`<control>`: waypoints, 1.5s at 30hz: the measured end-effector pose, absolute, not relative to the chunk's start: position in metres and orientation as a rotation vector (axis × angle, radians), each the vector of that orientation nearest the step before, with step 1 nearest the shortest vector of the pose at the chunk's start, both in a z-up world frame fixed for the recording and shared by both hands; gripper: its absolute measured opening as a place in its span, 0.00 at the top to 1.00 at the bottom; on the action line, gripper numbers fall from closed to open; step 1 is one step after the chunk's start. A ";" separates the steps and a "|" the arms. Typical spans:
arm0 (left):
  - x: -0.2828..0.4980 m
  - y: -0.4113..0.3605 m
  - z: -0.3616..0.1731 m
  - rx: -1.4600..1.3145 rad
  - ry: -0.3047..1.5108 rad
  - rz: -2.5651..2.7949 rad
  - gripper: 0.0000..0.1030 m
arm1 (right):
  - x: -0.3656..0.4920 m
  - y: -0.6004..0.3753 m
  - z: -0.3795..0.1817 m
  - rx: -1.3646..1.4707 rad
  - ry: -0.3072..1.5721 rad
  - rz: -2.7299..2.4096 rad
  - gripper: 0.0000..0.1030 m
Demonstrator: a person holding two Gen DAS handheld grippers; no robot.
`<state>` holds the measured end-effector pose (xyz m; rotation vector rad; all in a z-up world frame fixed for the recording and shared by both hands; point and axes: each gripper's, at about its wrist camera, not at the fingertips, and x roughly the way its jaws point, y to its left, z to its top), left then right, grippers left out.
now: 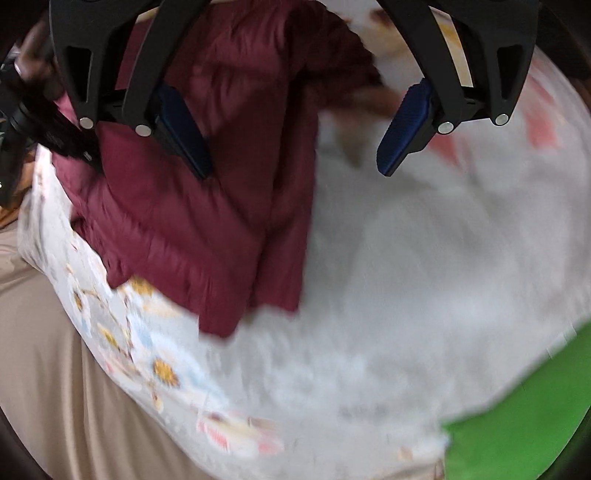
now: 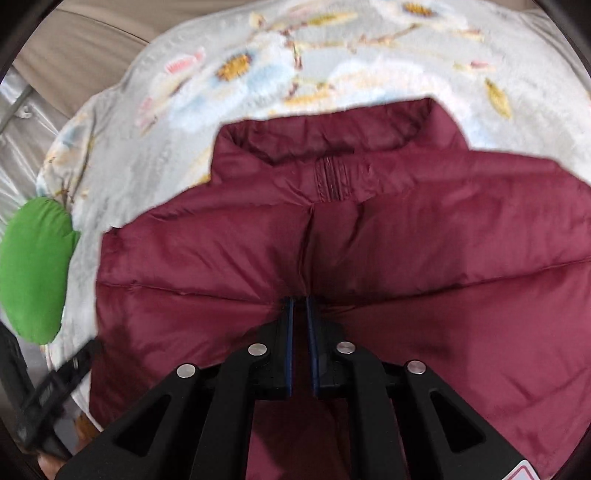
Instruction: Fold large clothes
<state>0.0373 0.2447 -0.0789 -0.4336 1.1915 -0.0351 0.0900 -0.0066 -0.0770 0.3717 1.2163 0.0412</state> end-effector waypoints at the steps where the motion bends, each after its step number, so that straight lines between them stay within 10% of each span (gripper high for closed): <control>1: 0.037 0.242 -0.084 -0.454 1.210 -0.051 0.13 | 0.092 -0.006 -0.081 0.374 1.222 0.044 0.97; 6: 0.042 0.226 -0.096 -0.457 1.222 -0.076 0.16 | 0.096 -0.016 -0.083 0.443 1.244 0.064 1.00; 12: 0.046 0.217 -0.080 -0.498 1.210 -0.208 0.79 | 0.070 -0.059 -0.048 0.557 1.174 0.010 0.96; 15: 0.043 0.211 -0.053 -0.494 1.170 -0.260 0.89 | 0.073 -0.057 -0.078 0.547 1.272 0.050 1.00; 26: 0.027 0.099 0.056 -0.423 1.018 -0.591 0.92 | 0.084 -0.052 -0.098 0.596 1.258 0.195 1.00; 33: 0.025 0.039 0.069 -0.331 1.001 -0.649 0.93 | 0.004 -0.112 -0.047 0.757 1.157 0.276 0.98; 45: 0.000 -0.011 0.041 -0.178 1.078 -0.628 0.93 | -0.015 -0.073 -0.127 0.926 1.298 0.551 1.00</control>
